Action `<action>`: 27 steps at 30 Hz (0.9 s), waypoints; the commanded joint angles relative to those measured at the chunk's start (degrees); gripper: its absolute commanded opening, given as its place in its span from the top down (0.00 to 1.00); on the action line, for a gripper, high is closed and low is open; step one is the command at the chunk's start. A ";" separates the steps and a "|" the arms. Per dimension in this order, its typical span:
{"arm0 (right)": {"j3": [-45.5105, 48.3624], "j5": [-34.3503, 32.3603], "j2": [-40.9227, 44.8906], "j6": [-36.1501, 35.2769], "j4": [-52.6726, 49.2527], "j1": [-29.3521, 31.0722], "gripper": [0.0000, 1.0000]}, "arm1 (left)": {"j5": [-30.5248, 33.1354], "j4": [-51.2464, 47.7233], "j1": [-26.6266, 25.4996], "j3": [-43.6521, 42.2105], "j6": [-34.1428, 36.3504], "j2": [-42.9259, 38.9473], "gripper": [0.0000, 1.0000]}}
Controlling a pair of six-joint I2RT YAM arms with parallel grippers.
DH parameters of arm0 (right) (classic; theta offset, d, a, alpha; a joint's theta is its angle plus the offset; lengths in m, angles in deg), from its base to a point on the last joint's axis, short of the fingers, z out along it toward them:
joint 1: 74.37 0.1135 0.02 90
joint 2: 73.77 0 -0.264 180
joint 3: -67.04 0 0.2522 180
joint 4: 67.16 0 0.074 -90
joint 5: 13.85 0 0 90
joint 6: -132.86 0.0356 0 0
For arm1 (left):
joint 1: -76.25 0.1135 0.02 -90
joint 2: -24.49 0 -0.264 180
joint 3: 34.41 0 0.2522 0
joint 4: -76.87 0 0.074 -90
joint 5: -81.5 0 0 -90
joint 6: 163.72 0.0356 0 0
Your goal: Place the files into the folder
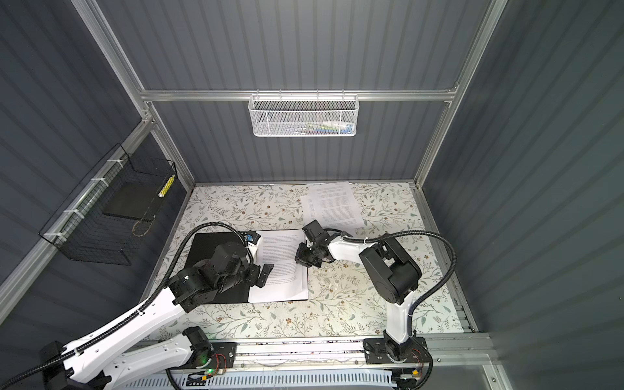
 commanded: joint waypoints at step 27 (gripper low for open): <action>-1.52 -1.23 -0.59 1.57 0.95 1.53 0.82 | -2.20 -0.81 0.85 1.91 -0.28 0.79 0.00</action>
